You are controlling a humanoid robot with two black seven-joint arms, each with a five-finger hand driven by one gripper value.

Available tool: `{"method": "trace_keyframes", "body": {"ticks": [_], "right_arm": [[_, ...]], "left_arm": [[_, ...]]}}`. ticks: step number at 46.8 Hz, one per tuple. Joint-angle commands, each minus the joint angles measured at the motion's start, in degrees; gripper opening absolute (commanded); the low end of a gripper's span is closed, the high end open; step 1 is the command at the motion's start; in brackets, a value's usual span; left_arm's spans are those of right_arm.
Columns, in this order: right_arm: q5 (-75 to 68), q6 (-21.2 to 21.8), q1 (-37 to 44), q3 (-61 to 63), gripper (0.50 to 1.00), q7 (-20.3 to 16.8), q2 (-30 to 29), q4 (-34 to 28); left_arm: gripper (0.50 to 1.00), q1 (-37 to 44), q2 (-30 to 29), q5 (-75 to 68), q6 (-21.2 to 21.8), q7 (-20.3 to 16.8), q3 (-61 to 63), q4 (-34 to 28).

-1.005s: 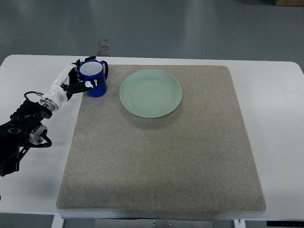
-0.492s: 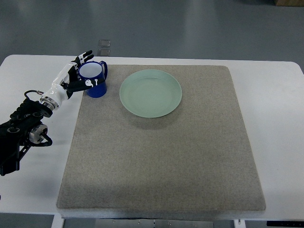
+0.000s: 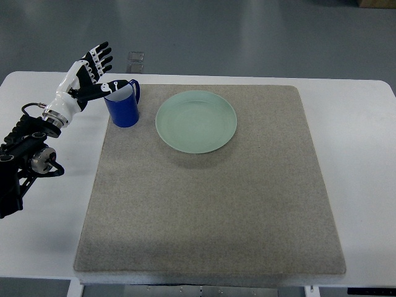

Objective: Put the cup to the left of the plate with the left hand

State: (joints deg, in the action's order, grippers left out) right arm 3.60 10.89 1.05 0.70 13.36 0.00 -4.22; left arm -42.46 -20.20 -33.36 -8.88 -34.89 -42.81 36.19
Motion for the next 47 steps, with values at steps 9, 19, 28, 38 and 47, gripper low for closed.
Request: {"method": "trace_keyframes", "body": {"ticks": [9,19,28,38,47], "right_arm": [[0.0,0.01,0.0,0.0,0.932,0.0,0.0,0.0],[0.0,0.01,0.0,0.0,0.932,0.0,0.0,0.0],[0.0,0.01,0.0,0.0,0.932,0.0,0.0,0.0],[0.0,0.01,0.0,0.0,0.932,0.0,0.0,0.0],[0.0,0.01,0.0,0.0,0.932,0.0,0.0,0.0]], "left_arm": [[0.988,-6.75,1.13,0.14,0.88,1.58,-0.52,-0.25],[0.979,-9.65,2.98,6.55,2.2,6.76,-0.52,-0.33],[0.977,-11.15,4.65,14.99,2.29,9.31,-0.52,-0.33],[0.979,-11.24,6.32,20.62,1.41,9.31,-0.6,-0.6],[0.979,-11.24,7.2,26.59,-0.17,9.31,-1.22,-1.74]]}}
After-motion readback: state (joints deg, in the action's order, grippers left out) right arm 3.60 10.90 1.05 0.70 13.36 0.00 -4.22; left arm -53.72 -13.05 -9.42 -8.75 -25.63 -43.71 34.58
